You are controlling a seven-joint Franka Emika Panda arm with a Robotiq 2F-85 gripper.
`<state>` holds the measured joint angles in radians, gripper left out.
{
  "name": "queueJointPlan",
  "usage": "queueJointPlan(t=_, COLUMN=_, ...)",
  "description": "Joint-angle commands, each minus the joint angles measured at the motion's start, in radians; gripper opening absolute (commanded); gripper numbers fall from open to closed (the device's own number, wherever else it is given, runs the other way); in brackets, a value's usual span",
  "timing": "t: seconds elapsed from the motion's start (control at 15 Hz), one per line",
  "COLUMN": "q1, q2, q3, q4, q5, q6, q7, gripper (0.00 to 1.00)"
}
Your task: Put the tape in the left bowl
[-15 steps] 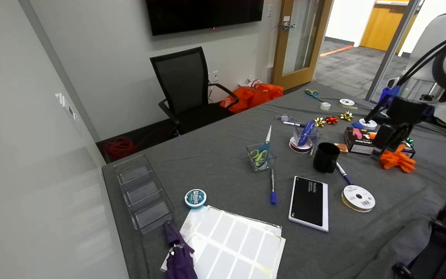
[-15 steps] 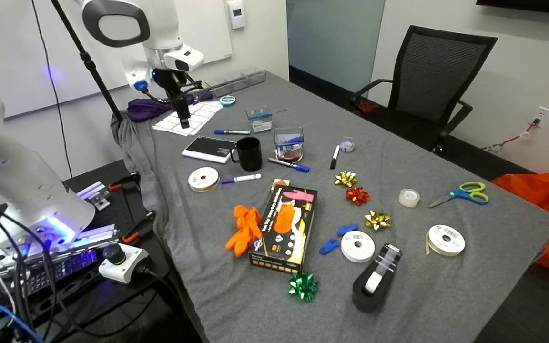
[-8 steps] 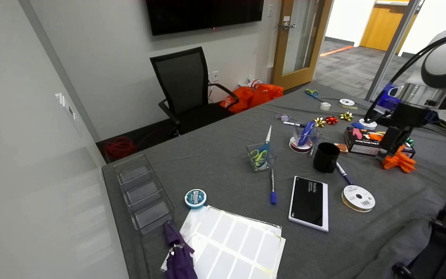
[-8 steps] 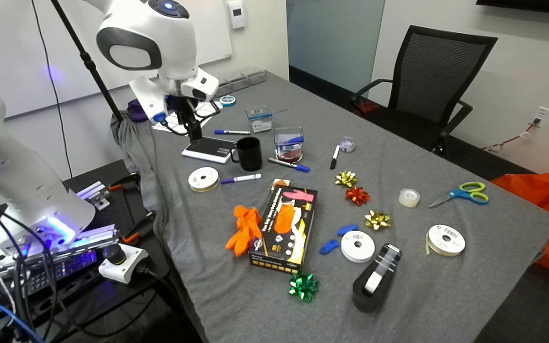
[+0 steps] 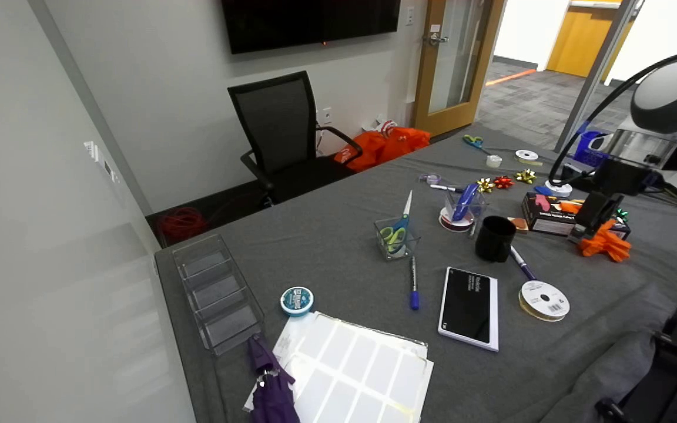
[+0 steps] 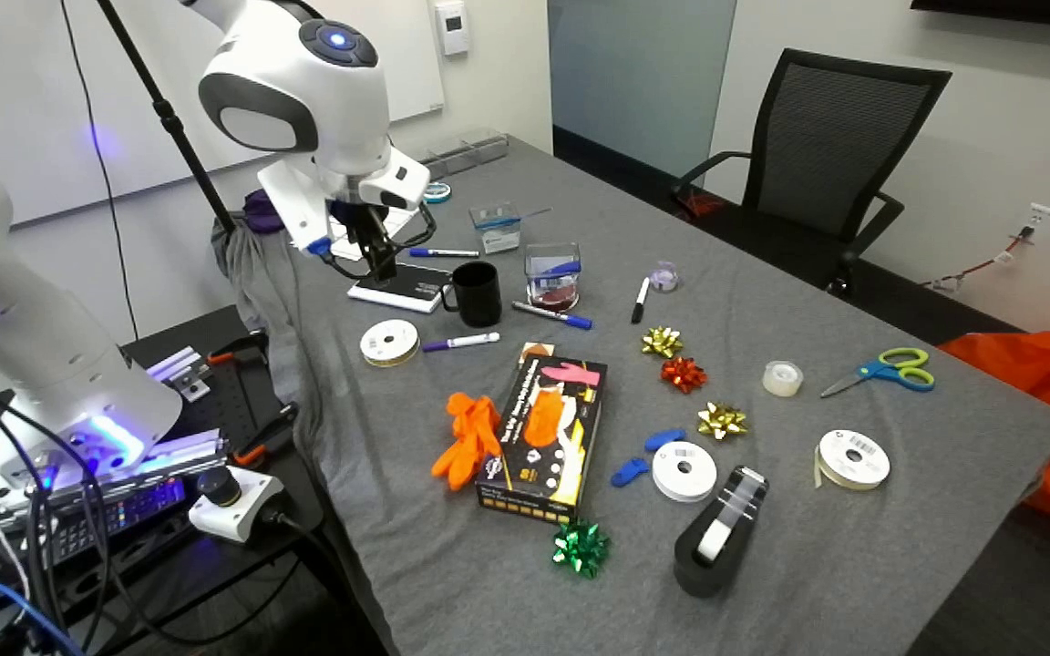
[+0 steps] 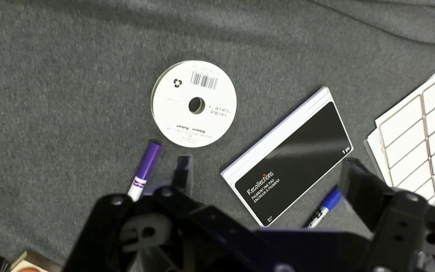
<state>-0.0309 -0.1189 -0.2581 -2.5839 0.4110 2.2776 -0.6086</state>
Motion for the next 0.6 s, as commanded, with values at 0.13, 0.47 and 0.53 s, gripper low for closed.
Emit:
queueJointPlan(t=0.13, q1=-0.027, q2=0.018, q3=0.015, q4=0.003, q5=0.049, q6=0.012, q7=-0.047, gripper=1.00)
queueJointPlan(t=0.47, q1=-0.059, q2=0.119, q3=-0.006, q4=0.022, q5=0.245, q6=0.017, q7=-0.183, gripper=1.00)
queueJointPlan(t=0.53, q1=-0.073, q2=0.146, q3=-0.004, q4=0.028, q5=0.286, q6=0.012, q7=-0.220, gripper=1.00)
